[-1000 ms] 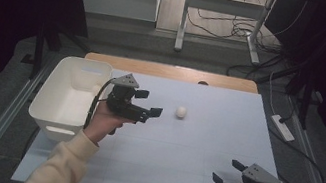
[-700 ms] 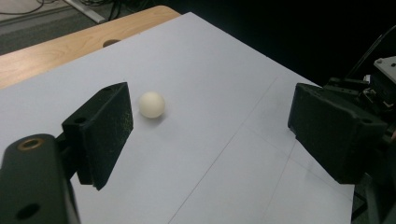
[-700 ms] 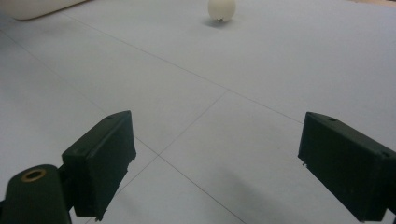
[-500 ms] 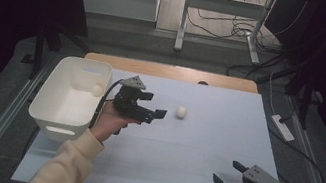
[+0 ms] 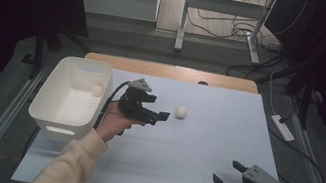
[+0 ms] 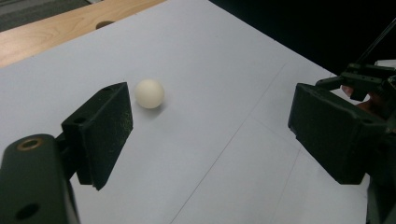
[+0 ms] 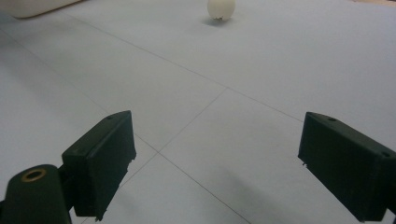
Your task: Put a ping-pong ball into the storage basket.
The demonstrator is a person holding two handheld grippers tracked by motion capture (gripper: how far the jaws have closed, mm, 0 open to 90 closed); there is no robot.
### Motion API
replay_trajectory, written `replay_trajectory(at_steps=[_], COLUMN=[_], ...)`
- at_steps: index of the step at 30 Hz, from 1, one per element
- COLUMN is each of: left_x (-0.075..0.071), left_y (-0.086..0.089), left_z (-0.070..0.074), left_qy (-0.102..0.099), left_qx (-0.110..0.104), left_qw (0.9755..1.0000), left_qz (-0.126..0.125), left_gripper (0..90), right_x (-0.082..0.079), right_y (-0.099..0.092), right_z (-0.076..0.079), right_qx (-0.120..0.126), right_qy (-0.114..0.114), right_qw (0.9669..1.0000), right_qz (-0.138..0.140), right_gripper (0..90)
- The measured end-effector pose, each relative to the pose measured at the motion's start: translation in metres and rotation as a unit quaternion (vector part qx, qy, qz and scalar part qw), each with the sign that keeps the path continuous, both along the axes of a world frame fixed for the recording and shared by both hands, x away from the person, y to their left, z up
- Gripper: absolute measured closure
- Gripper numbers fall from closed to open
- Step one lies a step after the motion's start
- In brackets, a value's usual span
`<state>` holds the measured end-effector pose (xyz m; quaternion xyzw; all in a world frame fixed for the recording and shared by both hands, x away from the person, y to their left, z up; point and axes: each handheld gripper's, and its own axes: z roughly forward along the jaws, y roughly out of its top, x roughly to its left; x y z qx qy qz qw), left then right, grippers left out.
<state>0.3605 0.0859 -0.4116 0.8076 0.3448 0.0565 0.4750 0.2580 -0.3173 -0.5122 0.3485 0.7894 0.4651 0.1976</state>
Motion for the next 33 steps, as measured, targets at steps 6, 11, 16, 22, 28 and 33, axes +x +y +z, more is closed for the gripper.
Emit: replay_trajectory(at_steps=[6, 11, 16, 22, 28, 33], left_x=[0.003, 0.006, 0.007, 0.01, 0.013, 0.017], left_y=[-0.002, -0.005, -0.007, -0.009, -0.013, -0.017], left_z=[-0.004, -0.006, -0.009, -0.012, -0.016, -0.02], left_qy=[0.005, 0.007, 0.011, 0.015, 0.011, 0.015], left_qx=[0.004, 0.008, 0.014, 0.015, 0.027, 0.033], left_qw=[1.0, 0.9999, 0.9998, 0.9998, 0.9996, 0.9993], left_qz=[0.002, 0.005, 0.004, 0.006, 0.005, 0.007], left_gripper=[14.5, 14.4, 14.2, 14.2, 14.3, 14.2], right_x=[0.0, 0.0, -0.001, -0.001, -0.001, 0.0], right_y=[-0.001, -0.001, -0.001, -0.001, -0.001, -0.001], right_z=[0.0, 0.0, 0.0, 0.0, 0.0, -0.001], right_qx=[0.0, -0.002, -0.004, -0.002, -0.002, -0.002], right_qy=[-0.001, -0.001, -0.001, -0.001, 0.0, 0.0], right_qw=[1.0, 1.0, 1.0, 1.0, 1.0, 1.0], right_qz=[0.0, -0.001, -0.002, -0.001, 0.0, 0.0], right_gripper=[11.1, 11.1, 11.1, 11.1, 11.1, 11.1])
